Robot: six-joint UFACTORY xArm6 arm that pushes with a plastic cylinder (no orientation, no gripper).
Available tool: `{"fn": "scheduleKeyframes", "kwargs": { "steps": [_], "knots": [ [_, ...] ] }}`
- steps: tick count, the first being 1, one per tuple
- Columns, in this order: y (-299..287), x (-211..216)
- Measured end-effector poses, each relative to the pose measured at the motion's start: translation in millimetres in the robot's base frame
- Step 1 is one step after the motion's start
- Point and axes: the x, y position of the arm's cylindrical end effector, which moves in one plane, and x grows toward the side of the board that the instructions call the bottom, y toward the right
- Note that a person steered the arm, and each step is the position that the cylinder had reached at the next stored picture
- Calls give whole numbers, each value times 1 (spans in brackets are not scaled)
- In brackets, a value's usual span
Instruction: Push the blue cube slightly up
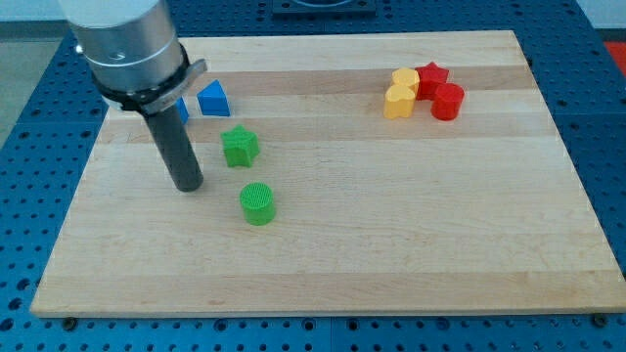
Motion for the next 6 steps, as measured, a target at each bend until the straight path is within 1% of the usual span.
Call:
{"fn": "scheduleKeyframes", "kwargs": {
  "steps": [2, 3, 4, 5, 6],
  "knots": [
    [-20, -63],
    [-27, -64],
    [-32, -93],
    [-40, -104],
    [-41, -105]
  ]
}}
